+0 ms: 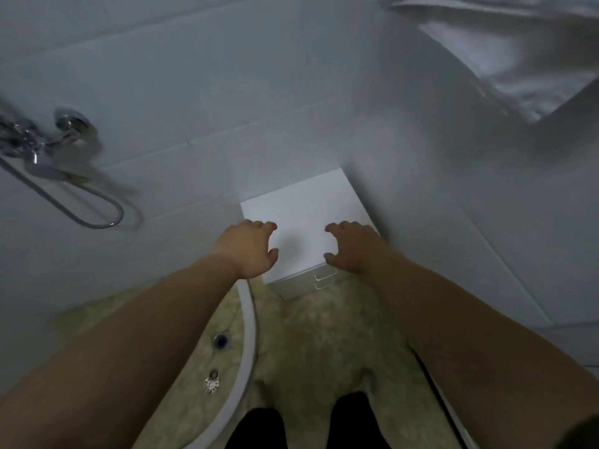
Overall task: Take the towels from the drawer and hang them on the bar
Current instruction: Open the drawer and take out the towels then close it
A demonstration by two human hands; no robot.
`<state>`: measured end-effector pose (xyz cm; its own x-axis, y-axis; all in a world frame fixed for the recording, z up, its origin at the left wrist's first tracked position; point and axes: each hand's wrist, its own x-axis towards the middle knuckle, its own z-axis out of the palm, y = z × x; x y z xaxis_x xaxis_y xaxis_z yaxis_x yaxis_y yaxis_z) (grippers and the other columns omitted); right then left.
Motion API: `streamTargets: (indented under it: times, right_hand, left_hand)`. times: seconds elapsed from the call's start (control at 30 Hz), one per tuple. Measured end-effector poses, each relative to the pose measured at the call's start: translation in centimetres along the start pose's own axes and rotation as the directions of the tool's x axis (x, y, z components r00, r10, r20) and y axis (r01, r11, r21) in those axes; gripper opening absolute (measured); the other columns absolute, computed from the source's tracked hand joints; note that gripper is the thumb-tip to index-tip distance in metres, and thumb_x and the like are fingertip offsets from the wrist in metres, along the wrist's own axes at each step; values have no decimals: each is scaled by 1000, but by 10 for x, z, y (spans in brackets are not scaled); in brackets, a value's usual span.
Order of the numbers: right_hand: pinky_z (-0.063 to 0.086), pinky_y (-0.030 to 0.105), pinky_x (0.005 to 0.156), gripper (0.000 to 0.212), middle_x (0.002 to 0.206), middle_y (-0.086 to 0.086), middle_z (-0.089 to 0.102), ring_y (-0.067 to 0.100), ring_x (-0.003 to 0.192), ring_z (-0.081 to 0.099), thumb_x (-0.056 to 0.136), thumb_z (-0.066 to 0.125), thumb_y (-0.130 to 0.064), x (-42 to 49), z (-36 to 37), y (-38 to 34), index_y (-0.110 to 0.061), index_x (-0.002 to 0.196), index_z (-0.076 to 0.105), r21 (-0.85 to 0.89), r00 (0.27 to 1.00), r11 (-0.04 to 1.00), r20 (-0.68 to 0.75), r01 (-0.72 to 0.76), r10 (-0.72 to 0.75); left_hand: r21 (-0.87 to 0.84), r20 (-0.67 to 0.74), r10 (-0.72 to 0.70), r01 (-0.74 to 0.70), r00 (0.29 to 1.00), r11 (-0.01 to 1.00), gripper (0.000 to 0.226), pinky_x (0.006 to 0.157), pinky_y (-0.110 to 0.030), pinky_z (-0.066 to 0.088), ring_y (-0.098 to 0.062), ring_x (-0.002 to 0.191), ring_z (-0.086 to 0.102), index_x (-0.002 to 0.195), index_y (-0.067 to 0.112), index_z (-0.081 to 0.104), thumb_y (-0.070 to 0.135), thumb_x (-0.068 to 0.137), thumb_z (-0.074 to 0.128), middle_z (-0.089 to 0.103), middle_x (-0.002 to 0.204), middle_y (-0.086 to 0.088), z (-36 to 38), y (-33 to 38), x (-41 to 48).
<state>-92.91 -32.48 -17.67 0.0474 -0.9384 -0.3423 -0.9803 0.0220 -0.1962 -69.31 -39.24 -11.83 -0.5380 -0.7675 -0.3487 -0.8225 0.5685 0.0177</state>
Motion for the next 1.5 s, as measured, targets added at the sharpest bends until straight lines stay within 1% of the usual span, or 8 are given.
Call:
streamTargets:
  times: [0.17,0.33,0.53,0.7,0.93,1.1,1.23,1.5]
  right_hand:
    - [42,46,103,69,144,9,49,30,125,51,90,52,-55,22,25,20,-23,149,35,4,1000,1000,8,-9,9]
    - [41,46,104,70,145,8,48,29,127,49,90,53,-56,42,71,25,-24,149,35,8,998,998,41,-56,56]
    - [42,47,104,69,143,8,49,29,126,49,89,55,-54,82,139,12,-22,148,37,59,996,997,74,-53,49]
    - [43,47,102,67,139,8,52,30,123,50,89,53,-51,111,205,8,-20,146,39,61,993,998,117,-19,11]
    - [41,47,107,70,146,7,47,29,131,46,89,52,-55,146,294,32,-21,148,38,49,986,998,164,-48,39]
    - [42,45,107,70,143,6,50,28,129,48,89,55,-56,173,344,47,-20,147,40,47,991,998,134,-38,31]
    - [41,45,106,69,141,7,51,27,127,48,88,55,-56,196,379,53,-19,145,42,36,991,999,134,-2,-3]
    - [44,44,102,65,133,9,54,28,119,52,90,53,-56,231,439,57,-14,139,48,8,988,1000,155,23,-24]
  left_hand:
    - [-5,30,-4,4,1000,1000,58,99,-42,44,-28,126,46,146,20,37,48,95,43,55,136,-6,29,13,36]
    - [-40,62,59,-57,996,998,55,95,-43,45,-27,124,47,140,19,41,48,94,43,55,133,-6,91,24,64]
    - [-26,100,63,-61,993,998,55,96,-44,45,-27,127,44,141,17,40,47,95,43,52,137,-7,166,-2,91]
    - [-25,59,3,-2,998,1000,56,101,-45,40,-29,131,40,143,14,40,46,96,41,49,141,-10,220,-35,123]
    - [9,-21,22,-22,1000,1000,58,104,-46,37,-29,132,39,143,14,41,48,96,38,48,143,-8,302,-42,171]
    - [5,-51,8,-8,999,1000,64,118,-48,20,-29,148,17,150,16,31,55,98,29,27,159,-10,363,-35,206]
    - [-4,-62,-42,42,997,999,70,121,-53,7,-29,152,-3,154,18,19,60,99,16,9,164,-10,402,-35,232]
    - [10,-128,-78,80,989,997,80,119,-58,2,-32,151,-10,156,23,5,71,93,7,-2,165,-11,448,-48,297]
